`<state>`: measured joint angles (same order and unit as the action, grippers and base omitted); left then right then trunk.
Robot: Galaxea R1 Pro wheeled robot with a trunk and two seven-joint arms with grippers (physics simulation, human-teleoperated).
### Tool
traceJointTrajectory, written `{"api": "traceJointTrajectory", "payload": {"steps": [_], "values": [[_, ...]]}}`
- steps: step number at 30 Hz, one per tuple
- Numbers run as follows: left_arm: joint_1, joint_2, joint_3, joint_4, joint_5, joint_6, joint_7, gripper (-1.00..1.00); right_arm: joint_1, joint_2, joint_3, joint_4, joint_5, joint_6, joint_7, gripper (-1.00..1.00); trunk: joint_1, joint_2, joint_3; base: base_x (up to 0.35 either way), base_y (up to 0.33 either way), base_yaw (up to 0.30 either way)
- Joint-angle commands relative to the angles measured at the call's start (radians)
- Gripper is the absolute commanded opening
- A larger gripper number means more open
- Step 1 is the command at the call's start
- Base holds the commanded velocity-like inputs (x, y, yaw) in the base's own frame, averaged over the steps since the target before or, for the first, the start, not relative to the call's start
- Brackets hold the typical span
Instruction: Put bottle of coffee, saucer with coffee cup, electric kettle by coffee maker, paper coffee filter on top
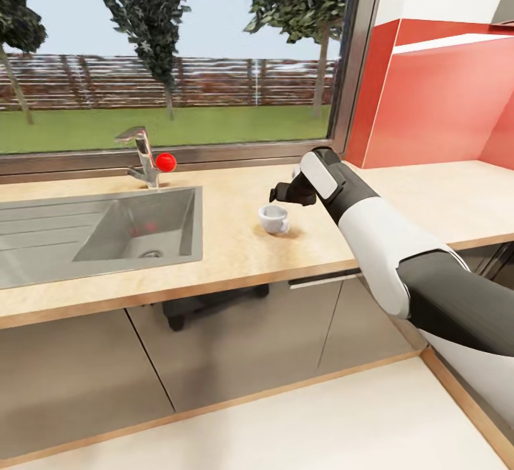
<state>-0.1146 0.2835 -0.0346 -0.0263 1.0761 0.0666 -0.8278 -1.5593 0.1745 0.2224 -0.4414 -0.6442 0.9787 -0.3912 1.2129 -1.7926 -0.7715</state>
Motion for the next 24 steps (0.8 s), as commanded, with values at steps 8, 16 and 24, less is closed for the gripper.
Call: {"api": "traceJointTrajectory", "payload": {"steps": [8,16,24], "values": [[0.0,0.0,-0.004,0.0,0.008,0.007,-0.004,1.0,-0.001,0.0,0.003,0.013,-0.009,0.002,-0.009,1.0,0.0,0.0,-0.001,0.006,0.006,0.0],[0.0,0.0,-0.004,0.0,0.008,0.007,-0.004,1.0,-0.001,0.0,0.003,0.015,-0.009,0.002,-0.009,1.0,0.0,0.0,-0.001,-0.076,0.001,0.0],[0.0,0.0,-0.004,0.0,0.008,0.007,-0.004,1.0,-0.001,0.0,0.003,0.016,-0.009,0.002,-0.009,1.0,0.0,0.0,-0.001,-0.012,0.0,0.0]]}}
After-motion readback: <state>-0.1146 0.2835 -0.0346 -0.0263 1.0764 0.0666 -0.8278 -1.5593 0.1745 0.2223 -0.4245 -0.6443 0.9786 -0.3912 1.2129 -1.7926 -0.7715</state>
